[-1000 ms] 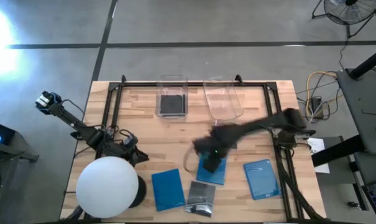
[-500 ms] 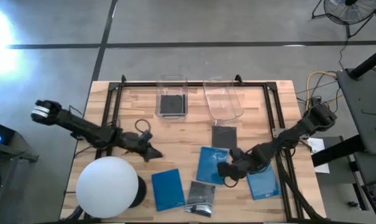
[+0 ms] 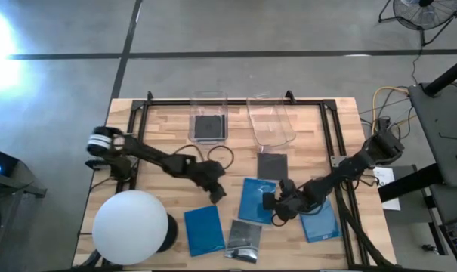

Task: Pick & place jewel cases by type
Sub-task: Put the blue cd case into the right transparent bin

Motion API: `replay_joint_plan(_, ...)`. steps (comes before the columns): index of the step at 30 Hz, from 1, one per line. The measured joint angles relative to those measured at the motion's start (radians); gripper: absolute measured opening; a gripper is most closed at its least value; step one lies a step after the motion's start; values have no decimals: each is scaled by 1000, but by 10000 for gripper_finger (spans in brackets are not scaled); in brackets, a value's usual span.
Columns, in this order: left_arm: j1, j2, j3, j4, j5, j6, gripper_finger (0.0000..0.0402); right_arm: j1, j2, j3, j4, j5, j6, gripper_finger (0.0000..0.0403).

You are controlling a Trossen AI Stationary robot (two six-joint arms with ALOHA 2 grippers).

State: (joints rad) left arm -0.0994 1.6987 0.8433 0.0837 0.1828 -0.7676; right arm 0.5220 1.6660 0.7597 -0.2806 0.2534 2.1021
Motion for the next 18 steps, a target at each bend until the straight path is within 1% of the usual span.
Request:
replay_joint_plan(3,17,85,66,-6,56,23,106,0,33,2,54,27,7,279)
replay_joint_plan(6,27,145,94,-12,89,39,106,-1,53,-9,94,50,26,270)
replay_joint_plan(8,31,166,108,-5,111,44,106,-1,62,-31,154,58,26,265)
replay_joint_plan(10,33,186,116,-5,139,62,106,-3,75,-61,259,68,14,260)
replay_joint_plan(12,33,194,117,-5,150,66,106,-7,86,-81,375,93,-21,255)
replay_joint_plan(14,32,200,114,-1,151,75,106,-20,88,-86,455,114,-84,251)
replay_joint_plan(15,32,204,114,-2,152,84,106,-32,86,-83,476,119,-114,249)
replay_joint_plan(18,32,213,109,-12,154,110,106,-83,82,-49,442,86,-198,245)
